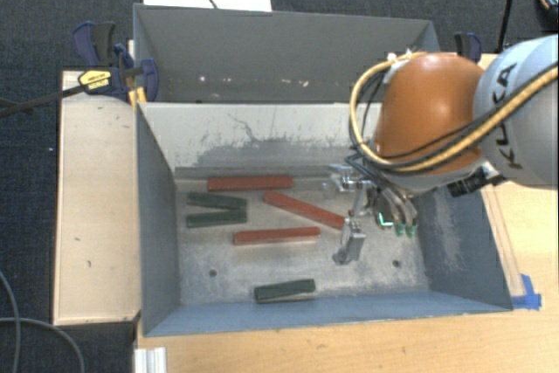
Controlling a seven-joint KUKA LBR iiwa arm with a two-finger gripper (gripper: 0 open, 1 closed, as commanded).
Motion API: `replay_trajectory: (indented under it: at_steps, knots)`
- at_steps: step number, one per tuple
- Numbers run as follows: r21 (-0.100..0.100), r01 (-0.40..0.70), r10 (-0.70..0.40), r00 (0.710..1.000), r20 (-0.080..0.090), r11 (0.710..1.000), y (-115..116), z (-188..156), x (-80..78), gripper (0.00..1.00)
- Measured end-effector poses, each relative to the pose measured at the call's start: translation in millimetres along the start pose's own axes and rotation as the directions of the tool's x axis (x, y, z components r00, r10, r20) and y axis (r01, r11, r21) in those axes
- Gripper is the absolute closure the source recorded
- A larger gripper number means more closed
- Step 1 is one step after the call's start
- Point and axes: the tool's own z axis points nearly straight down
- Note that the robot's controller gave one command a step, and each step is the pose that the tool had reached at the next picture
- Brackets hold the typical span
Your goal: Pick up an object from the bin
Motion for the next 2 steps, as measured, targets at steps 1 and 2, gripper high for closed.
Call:
replay_trajectory:
  at_steps: [1, 2]
  knots:
    - [0.001, 0.038, -0.038, 0.999, 0.001, 0.999, -4.1, 135.3, -54.8, 0.00]
    - [0.000, 0.035, -0.035, 0.999, 0.005, 0.999, -3.8, 131.2, -55.4, 1.00]
